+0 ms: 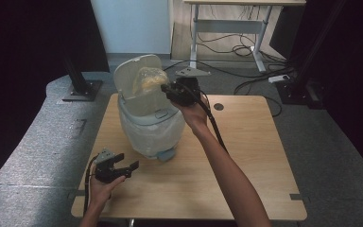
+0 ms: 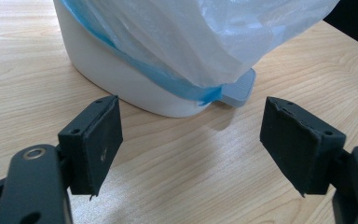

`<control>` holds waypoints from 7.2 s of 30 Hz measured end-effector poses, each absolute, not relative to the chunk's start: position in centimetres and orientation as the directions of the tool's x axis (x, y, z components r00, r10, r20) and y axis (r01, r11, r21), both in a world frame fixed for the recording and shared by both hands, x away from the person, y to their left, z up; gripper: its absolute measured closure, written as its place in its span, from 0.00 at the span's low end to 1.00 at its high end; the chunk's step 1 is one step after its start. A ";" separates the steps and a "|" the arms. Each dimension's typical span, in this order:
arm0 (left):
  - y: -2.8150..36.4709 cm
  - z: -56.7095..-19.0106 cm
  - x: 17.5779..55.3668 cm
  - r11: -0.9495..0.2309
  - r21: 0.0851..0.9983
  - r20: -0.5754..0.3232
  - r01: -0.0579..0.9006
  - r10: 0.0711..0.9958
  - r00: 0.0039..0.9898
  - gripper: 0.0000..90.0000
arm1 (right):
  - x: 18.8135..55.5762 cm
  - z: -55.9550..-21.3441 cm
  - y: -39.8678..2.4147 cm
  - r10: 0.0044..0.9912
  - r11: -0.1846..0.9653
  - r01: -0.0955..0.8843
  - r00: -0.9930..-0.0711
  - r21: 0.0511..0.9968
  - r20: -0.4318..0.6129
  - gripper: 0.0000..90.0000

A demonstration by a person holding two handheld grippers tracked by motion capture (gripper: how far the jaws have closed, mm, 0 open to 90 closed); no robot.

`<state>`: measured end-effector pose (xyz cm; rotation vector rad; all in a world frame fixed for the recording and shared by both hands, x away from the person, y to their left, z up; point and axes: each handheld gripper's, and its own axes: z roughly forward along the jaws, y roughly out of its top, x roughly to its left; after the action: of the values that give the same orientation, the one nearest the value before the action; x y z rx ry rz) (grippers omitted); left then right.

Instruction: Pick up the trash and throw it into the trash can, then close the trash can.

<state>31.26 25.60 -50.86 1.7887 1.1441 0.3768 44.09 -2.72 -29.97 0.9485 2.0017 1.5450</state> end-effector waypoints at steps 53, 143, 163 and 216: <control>25.4 -50.3 30.9 -0.113 0.850 -0.210 0.515 0.823 0.527 0.26 | 35.4 -39.6 -20.8 0.837 0.062 0.282 -0.537 0.957 0.104 0.31; 26.1 -33.6 39.0 -0.080 0.947 -0.119 0.310 0.811 0.573 0.14 | 31.1 -49.8 -25.0 0.857 0.110 0.451 -0.494 0.886 0.145 0.28; 27.0 -33.1 42.4 -0.083 0.939 -0.118 0.332 0.832 0.542 0.15 | 31.4 -50.3 -25.2 0.859 0.109 0.473 -0.487 0.874 0.157 0.28; 22.8 -33.4 41.1 -0.085 0.923 -0.186 0.376 0.755 0.629 0.10 | 31.4 -51.1 -24.8 0.886 0.100 0.512 -0.435 0.853 0.158 0.28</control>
<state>41.09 22.77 -33.39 1.6959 0.9348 0.4086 31.42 -24.77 -51.13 1.3679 1.9884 1.2763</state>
